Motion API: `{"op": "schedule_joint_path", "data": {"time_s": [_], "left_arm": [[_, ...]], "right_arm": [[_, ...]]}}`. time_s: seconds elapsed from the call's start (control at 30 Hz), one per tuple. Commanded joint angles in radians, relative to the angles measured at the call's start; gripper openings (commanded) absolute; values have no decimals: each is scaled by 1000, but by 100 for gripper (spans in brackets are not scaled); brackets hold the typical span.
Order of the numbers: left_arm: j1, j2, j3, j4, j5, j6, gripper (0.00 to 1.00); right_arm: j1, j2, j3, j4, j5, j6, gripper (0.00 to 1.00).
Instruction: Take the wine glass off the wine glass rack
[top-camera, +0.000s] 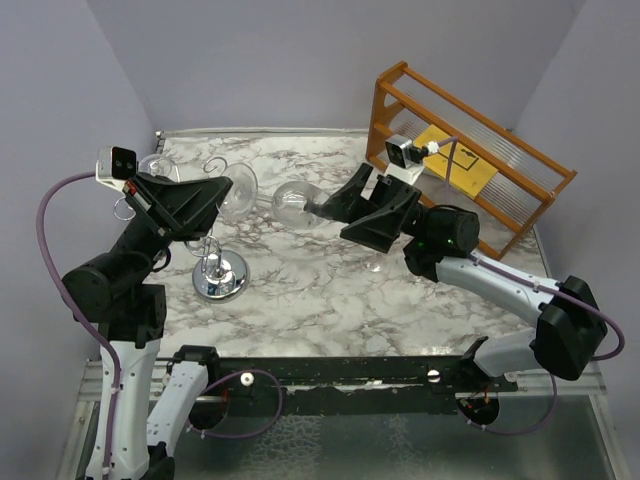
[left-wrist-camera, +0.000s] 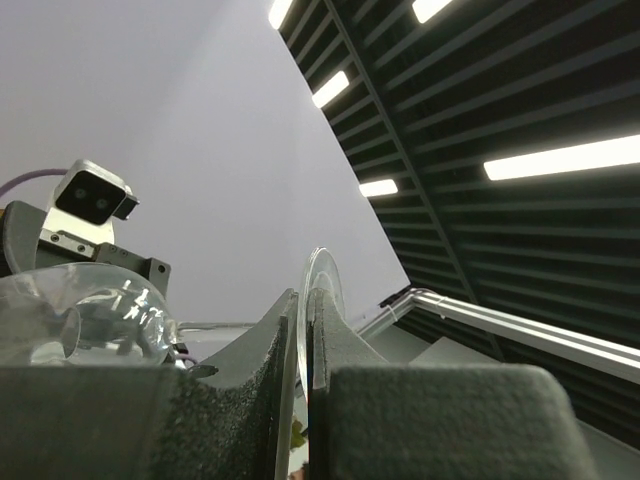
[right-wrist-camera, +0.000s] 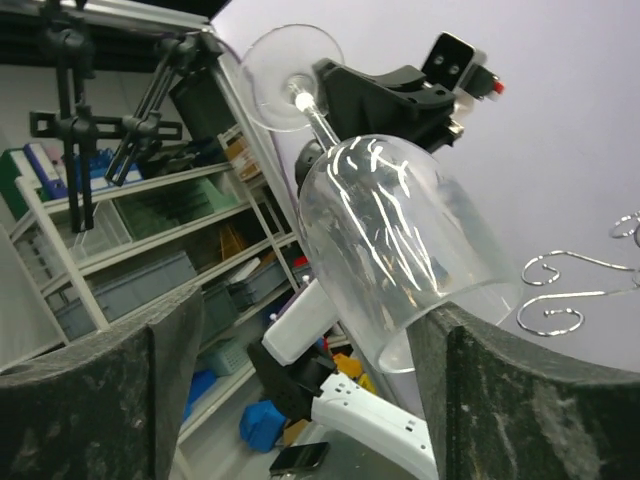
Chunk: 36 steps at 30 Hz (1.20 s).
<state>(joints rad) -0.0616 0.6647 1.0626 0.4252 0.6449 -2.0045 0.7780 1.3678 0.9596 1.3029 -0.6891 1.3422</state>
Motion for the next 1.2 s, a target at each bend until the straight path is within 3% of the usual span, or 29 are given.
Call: {"op": "schedule_joint_path", "data": {"time_s": [0.0, 0.1, 0.17, 0.33, 0.53, 0.63, 0.77, 1.0, 1.17], "left_arm": [[-13, -13, -30, 95, 3, -37, 0], [-14, -13, -50, 151, -18, -39, 0], [-14, -5, -55, 190, -24, -38, 0], [-14, 5, -72, 289, -40, -41, 0], [-14, 13, -80, 294, -24, 32, 0], [-13, 19, -83, 288, -3, 74, 0], [-14, 15, -82, 258, 9, 129, 0], [-14, -15, 66, -89, -1, 443, 33], [-14, -24, 71, -138, -30, 499, 71]], "right_arm": [[6, 10, 10, 214, -49, 102, 74], [5, 15, 14, 254, -36, 123, 56], [6, 17, 5, 303, -13, 139, 53], [6, 23, 22, 355, 6, 161, 30], [6, 35, 51, 352, 21, 200, 18], [7, 50, 56, 376, 36, 230, 2], [7, 56, 44, 411, 60, 233, 1], [7, 24, -31, 448, 151, 166, 1], [7, 9, -94, 475, 256, 161, 1]]}}
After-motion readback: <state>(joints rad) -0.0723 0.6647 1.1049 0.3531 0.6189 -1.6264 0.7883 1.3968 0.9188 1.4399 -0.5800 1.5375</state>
